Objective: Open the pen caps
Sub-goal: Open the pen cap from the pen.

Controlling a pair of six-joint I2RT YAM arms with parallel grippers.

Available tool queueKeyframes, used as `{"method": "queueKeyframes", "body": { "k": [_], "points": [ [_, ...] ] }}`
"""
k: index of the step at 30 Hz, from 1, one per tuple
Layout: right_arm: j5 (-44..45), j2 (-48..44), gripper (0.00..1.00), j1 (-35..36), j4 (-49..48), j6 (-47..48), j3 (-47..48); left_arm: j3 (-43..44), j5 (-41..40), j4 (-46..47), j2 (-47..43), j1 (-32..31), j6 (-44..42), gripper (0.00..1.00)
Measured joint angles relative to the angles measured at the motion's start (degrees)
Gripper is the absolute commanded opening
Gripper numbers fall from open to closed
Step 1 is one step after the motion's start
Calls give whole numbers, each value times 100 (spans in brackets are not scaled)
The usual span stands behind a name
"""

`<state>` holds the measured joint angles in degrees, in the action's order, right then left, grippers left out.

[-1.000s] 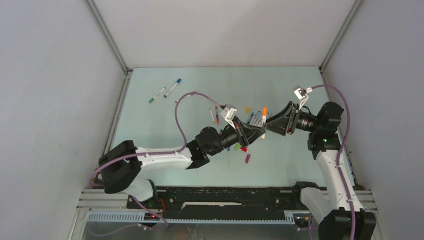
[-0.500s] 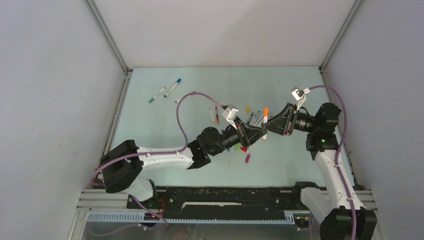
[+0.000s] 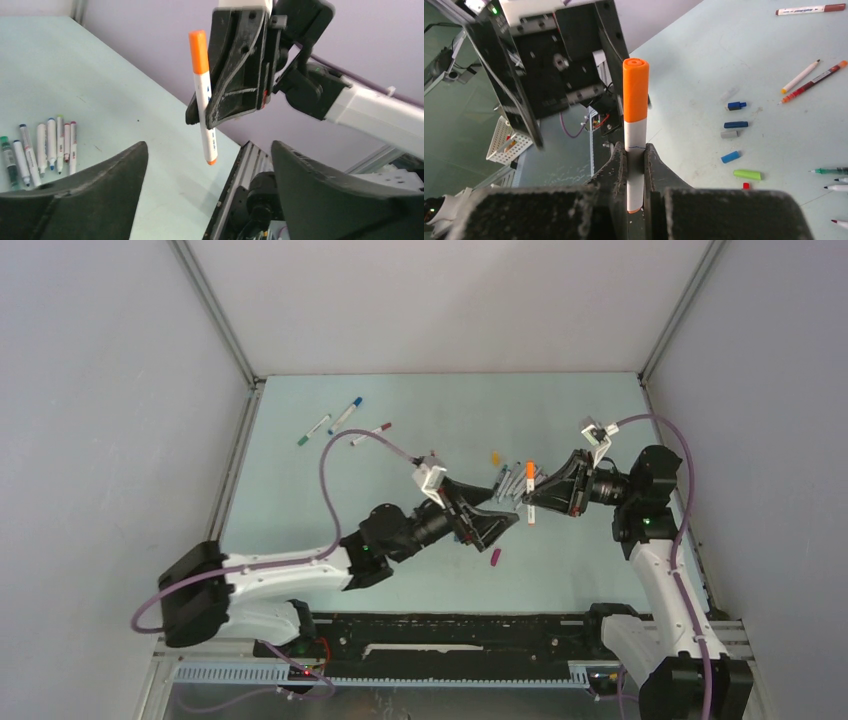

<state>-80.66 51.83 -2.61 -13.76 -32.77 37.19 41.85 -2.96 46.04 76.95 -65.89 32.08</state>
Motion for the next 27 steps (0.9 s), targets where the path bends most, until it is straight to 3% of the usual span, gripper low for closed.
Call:
{"method": "queueKeyframes", "body": {
  "k": [6, 10, 14, 23, 27],
  "points": [
    [-372, -13, 0, -118, 608, 960, 0, -363, -540, -584, -1464, 140, -212, 100],
    [-520, -15, 0, -164, 1010, 1515, -2, -361, -376, -837, -1742, 601, 57, 100],
    [-577, -15, 0, -177, 1335, 1919, -2, -356, -70, -920, -1547, 892, 435, 100],
    [-706, 33, 0, -188, 1541, 2192, -181, 81, 647, -713, -420, 848, 975, 99],
    [-763, 125, 0, -188, 1539, 2221, -184, 267, 688, -415, -35, 702, 999, 91]
  ]
}}
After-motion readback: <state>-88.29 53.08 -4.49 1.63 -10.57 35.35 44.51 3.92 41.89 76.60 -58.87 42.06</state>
